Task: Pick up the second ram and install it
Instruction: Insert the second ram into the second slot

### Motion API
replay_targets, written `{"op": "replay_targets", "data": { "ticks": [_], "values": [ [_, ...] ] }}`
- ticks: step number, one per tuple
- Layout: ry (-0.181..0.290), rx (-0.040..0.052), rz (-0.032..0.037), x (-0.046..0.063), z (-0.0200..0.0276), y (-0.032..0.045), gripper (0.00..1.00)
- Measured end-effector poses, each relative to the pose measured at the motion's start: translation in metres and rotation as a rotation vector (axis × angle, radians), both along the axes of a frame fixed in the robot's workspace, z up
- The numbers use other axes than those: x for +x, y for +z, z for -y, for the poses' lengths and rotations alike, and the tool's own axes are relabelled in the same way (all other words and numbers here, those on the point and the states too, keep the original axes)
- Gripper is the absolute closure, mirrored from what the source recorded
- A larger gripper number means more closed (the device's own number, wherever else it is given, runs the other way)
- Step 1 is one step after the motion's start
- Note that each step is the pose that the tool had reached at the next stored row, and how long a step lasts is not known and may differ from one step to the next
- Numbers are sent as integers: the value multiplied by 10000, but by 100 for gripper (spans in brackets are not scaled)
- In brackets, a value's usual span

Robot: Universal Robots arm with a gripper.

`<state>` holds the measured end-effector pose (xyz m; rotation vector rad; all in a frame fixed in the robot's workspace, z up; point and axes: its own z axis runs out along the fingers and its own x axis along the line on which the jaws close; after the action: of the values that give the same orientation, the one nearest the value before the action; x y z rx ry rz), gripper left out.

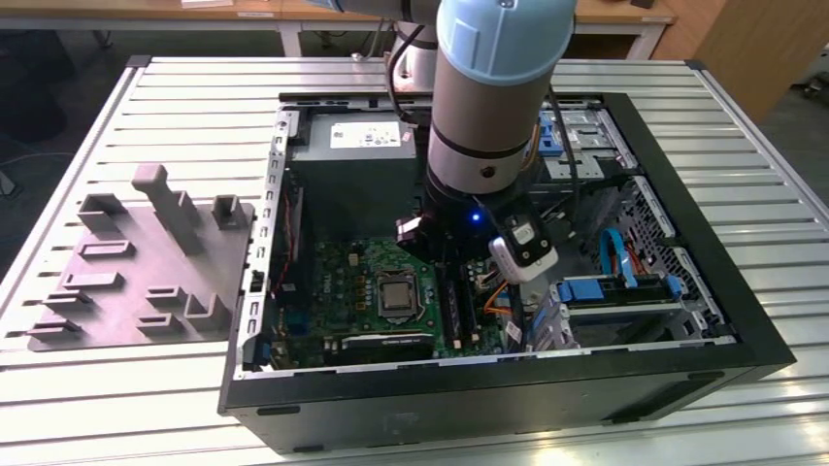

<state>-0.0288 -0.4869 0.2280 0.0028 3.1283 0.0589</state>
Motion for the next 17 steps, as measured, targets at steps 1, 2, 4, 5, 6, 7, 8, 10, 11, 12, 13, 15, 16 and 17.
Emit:
{"op": "replay_targets", "data": {
  "ticks": [1,2,4,5,6,7,8,10,11,12,13,15,16,17],
  "values": [
    [1,1,0,0,0,0,89],
    [0,0,0,0,-1,-1,89],
    [0,0,0,0,-1,-13,89],
    [0,-2,-1,0,0,-14,89],
    [0,-3,-1,0,0,-14,89],
    [0,-3,-1,0,0,-14,89],
    [0,-1,0,0,0,-15,89],
    [0,5,2,0,-1,-27,89],
    [0,2,1,0,-1,-29,89],
    [0,0,0,0,0,-28,89],
    [0,0,0,0,0,-28,89],
    [0,-1,0,0,0,-28,89],
    [0,-2,0,0,-1,-31,89],
    [0,-4,-1,0,0,-38,89]
  ]
}}
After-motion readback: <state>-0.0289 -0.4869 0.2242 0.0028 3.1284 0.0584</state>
